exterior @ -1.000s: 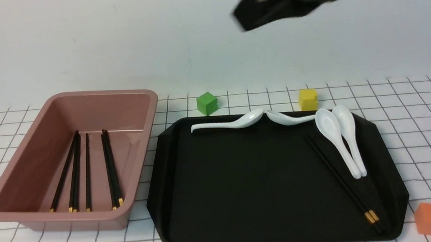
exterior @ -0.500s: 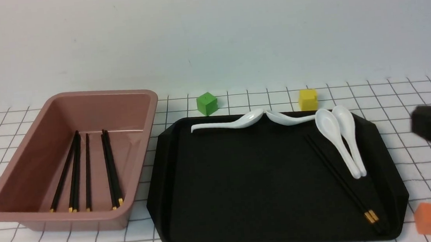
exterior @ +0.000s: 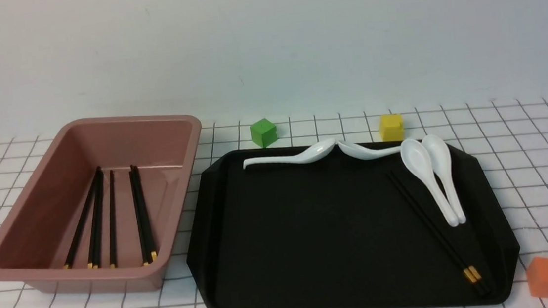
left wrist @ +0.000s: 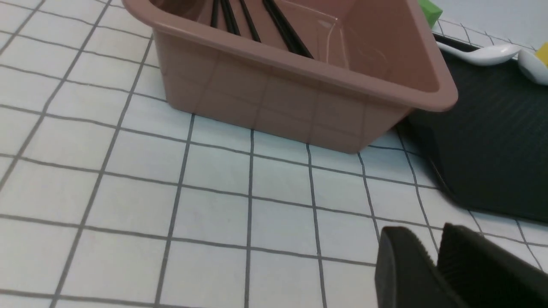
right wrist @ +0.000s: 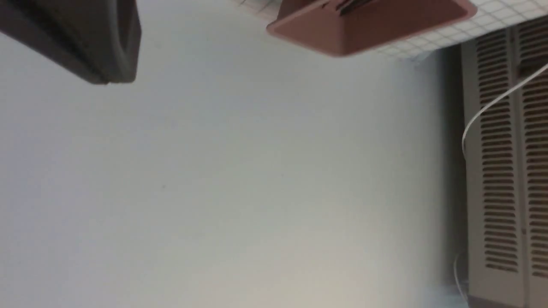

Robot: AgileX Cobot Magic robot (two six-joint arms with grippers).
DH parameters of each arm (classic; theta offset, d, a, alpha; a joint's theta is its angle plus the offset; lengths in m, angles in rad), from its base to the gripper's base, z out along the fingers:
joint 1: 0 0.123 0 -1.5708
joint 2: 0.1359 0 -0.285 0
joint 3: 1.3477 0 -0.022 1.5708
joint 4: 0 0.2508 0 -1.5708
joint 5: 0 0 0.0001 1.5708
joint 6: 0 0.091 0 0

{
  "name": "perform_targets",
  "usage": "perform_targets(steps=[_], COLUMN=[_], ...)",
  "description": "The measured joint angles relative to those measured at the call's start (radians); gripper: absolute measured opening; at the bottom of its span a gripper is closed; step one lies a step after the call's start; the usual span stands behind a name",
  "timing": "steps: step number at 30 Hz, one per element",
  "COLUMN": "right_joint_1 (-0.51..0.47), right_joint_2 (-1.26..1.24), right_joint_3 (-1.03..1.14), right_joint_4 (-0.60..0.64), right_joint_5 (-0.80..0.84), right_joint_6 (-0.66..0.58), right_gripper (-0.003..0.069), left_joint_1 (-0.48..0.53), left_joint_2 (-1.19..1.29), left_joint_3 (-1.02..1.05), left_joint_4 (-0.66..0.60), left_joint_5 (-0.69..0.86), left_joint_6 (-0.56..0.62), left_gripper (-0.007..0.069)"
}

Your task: On white black tablecloth take chopsticks from black tray and put them in box.

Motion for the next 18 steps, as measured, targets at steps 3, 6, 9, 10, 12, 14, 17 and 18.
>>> perform_targets(steps=[3,6,9,10,12,14,17,18], right_joint_1=[-0.001,-0.001,-0.005,-0.009,-0.036,-0.085,-0.184,-0.225], right_joint_2=[0.084,0.160,0.225,0.232,0.230,0.215,0.162,0.129], right_joint_3=[0.006,0.006,0.006,0.006,0.007,0.020,0.086,0.128], right_joint_4=[0.016,0.020,-0.029,-0.059,-0.159,-0.273,-0.441,-0.480], right_joint_5=[-0.016,-0.045,-0.043,-0.028,0.024,0.069,0.111,0.122], right_joint_6=[0.012,0.015,0.025,0.043,0.130,0.255,0.453,0.514], right_gripper=[0.0013,0.0015,0.0015,0.0017,0.0019,0.0020,0.0023,0.0025], left_joint_1=[0.000,0.000,0.000,0.000,0.000,0.000,0.000,0.000], left_joint_2=[0.000,0.000,0.000,0.000,0.000,0.000,0.000,0.000], left_joint_3=[0.000,0.000,0.000,0.000,0.000,0.000,0.000,0.000], left_joint_4=[-0.002,-0.002,-0.002,-0.002,-0.002,-0.002,-0.002,-0.002], left_joint_5=[0.001,0.001,0.001,0.001,0.000,0.000,0.000,0.001], left_joint_6=[0.000,0.000,0.000,0.000,0.000,0.000,0.000,0.000], left_gripper=[0.0150,0.0152,0.0152,0.0152,0.0152,0.0152,0.0152,0.0152])
